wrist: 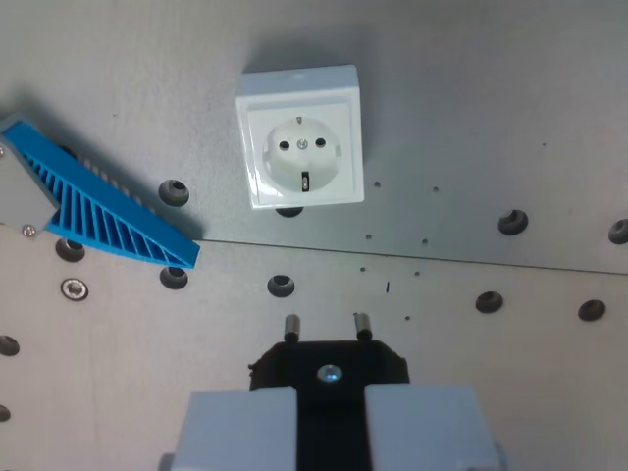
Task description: Move above the white socket
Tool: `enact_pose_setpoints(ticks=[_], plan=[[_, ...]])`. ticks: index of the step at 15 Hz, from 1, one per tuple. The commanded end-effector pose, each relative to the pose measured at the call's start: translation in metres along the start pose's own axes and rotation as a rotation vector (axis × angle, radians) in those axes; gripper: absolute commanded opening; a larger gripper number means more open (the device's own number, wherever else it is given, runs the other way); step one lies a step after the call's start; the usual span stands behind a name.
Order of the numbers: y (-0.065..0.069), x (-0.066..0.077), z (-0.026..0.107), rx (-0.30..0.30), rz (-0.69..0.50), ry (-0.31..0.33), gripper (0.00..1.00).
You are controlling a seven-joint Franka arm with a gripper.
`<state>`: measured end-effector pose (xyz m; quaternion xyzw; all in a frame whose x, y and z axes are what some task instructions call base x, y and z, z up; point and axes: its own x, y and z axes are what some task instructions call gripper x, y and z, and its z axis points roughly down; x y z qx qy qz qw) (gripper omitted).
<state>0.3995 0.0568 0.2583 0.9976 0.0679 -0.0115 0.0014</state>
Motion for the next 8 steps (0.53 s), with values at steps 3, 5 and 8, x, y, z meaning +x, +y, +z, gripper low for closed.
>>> enact_pose_setpoints(ticks=[3, 5, 8], plan=[[-0.002, -0.002, 0.019, -0.007, -0.039, 0.077, 0.0], [-0.002, -0.002, 0.025, -0.009, -0.045, 0.085, 0.0], [-0.003, -0.004, 0.035, -0.01, -0.05, 0.093, 0.0]])
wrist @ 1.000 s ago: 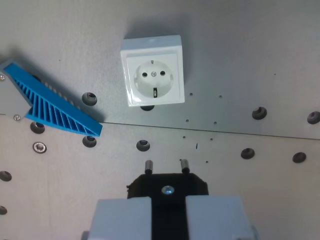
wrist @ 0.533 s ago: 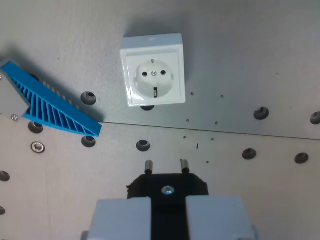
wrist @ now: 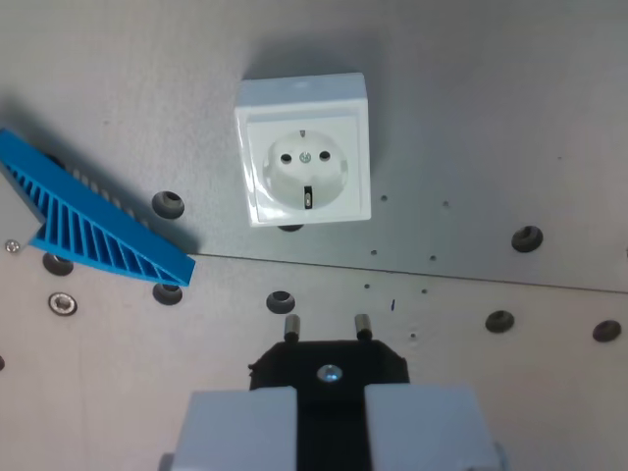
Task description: Move above the white socket
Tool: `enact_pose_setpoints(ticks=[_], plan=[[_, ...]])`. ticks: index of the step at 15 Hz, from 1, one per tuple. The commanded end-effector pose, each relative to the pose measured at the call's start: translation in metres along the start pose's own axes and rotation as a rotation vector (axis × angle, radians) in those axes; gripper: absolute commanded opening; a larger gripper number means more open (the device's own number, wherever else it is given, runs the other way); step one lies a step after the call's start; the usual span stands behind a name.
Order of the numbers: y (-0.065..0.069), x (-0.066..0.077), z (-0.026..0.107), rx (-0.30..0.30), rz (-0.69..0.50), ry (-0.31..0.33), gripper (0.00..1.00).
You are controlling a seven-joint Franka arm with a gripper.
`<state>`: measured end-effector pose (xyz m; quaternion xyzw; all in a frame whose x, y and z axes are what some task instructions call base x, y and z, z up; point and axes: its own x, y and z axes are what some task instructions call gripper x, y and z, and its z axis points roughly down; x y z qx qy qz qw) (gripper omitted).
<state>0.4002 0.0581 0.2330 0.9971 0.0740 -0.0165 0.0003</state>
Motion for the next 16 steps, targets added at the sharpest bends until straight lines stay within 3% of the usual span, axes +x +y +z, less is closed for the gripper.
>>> enact_pose_setpoints(ticks=[1, 16], plan=[[-0.002, -0.006, 0.014, -0.014, -0.039, 0.102, 0.0], [-0.005, -0.007, 0.07, -0.024, -0.074, 0.104, 0.0]])
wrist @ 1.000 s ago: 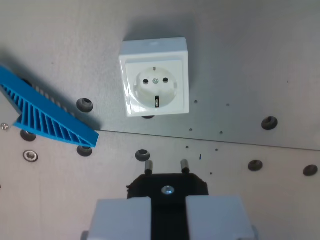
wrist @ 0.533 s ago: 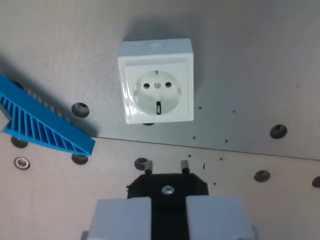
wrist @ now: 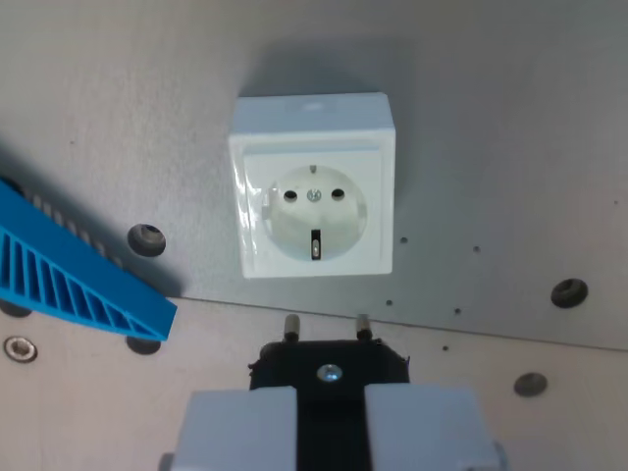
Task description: Move above the white socket
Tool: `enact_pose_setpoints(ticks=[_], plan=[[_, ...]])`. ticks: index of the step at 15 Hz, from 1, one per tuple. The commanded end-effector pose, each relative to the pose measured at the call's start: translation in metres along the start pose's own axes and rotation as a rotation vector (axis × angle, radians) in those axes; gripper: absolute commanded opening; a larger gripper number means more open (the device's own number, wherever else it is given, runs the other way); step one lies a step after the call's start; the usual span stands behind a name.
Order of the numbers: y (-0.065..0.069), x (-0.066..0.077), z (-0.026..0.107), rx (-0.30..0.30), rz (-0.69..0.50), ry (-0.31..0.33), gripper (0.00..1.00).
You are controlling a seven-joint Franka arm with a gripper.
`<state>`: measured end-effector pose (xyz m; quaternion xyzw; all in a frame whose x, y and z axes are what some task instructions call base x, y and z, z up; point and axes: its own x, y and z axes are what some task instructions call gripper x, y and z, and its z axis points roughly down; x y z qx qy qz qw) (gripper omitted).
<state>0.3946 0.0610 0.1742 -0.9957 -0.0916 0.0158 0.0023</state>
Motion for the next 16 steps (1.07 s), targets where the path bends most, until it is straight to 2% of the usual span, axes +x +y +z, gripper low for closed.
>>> enact_pose_setpoints(ticks=[1, 7, 16], plan=[[-0.001, -0.004, 0.015, -0.032, -0.042, 0.103, 0.0], [-0.003, -0.007, 0.036, -0.036, -0.055, 0.111, 0.0], [-0.004, -0.008, 0.058, -0.042, -0.059, 0.108, 0.0]])
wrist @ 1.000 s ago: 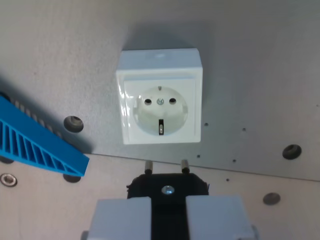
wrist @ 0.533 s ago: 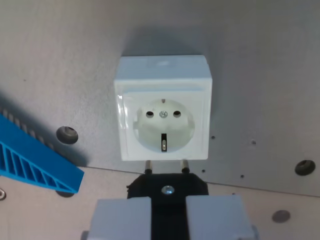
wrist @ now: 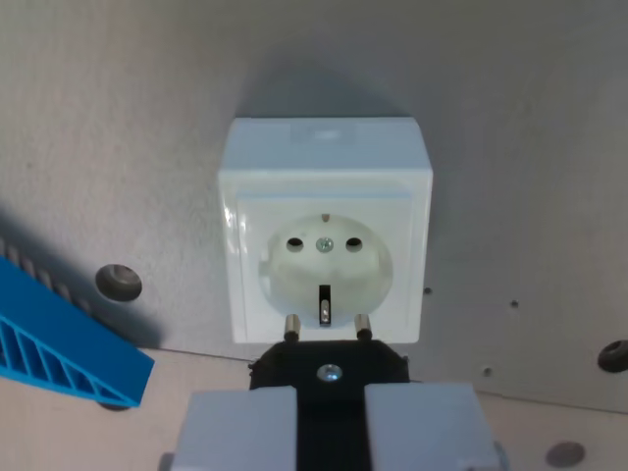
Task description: Move above the white socket
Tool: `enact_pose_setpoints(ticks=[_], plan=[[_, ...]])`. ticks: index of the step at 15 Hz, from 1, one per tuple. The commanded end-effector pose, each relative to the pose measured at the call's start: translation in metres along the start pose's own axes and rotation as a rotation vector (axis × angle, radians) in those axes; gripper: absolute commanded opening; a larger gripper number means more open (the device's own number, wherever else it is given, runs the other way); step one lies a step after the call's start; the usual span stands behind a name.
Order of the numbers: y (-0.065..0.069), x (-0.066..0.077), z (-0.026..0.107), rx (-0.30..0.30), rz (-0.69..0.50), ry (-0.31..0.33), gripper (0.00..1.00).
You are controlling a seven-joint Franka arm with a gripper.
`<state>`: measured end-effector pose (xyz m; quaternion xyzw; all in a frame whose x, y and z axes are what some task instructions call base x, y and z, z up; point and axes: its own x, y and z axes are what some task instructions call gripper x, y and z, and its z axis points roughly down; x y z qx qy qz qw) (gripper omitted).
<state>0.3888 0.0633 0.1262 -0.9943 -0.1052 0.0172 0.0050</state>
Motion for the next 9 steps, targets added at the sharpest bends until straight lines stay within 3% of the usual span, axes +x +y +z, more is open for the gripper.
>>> enact_pose_setpoints(ticks=[1, 9], plan=[[-0.0016, -0.0047, 0.0117, -0.049, -0.033, 0.11, 0.0], [-0.0021, -0.0069, 0.0203, -0.051, -0.03, 0.115, 0.0]])
